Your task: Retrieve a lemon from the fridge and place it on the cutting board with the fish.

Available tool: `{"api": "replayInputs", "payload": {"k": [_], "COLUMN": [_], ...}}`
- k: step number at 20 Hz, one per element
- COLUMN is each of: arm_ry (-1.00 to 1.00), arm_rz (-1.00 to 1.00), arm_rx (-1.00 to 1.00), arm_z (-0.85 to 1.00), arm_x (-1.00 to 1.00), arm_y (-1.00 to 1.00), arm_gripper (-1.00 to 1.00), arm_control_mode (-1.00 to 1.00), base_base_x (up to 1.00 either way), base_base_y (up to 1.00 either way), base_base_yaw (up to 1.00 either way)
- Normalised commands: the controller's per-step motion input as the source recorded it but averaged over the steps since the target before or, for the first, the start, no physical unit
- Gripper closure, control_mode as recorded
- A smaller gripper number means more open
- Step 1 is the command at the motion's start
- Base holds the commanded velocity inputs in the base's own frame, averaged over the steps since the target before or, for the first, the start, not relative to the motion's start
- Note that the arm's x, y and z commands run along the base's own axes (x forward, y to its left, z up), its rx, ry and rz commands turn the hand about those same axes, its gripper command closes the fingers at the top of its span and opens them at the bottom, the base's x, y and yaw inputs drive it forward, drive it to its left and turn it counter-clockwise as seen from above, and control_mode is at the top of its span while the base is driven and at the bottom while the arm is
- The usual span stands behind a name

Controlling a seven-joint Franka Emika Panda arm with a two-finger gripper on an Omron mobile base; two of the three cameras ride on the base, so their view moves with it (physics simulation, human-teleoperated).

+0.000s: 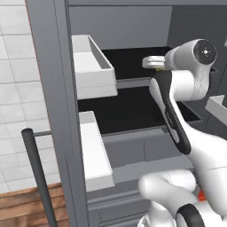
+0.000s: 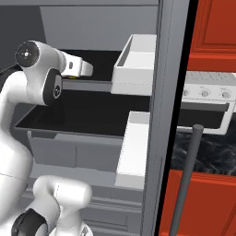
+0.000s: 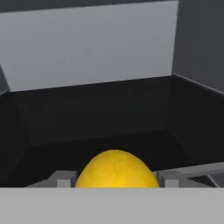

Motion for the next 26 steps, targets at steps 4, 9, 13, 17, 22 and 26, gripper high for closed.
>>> {"api": "replayInputs", "payload": {"k": [4, 9, 13, 17, 22, 26], "arm_ry": [0.00, 0.00, 0.00, -0.01, -0.01, 0.00], "arm_rz": [0.00, 0.00, 0.00, 0.00, 0.00, 0.00], "arm_rx": [0.00, 0.00, 0.00, 0.00, 0.00, 0.00], "arm_z": [0.33, 0.01, -0.01, -0.01, -0.20, -0.39], "arm_x": [-1.00, -1.00, -0.95, -0.85, -0.44, -0.25], "arm_y": [0.00, 0.00, 0.00, 0.00, 0.00, 0.00], "arm_gripper": [1.00, 1.00, 1.00, 1.00, 1.00, 1.00], "arm_control_mode": [-1.00, -1.00, -1.00, -1.00, -1.00, -1.00], "base_base_x": [0.00, 0.00, 0.00, 0.00, 0.00, 0.00], "base_base_y": [0.00, 0.00, 0.00, 0.00, 0.00, 0.00], "base_base_yaw": [0.00, 0.00, 0.00, 0.00, 0.00, 0.00]}}
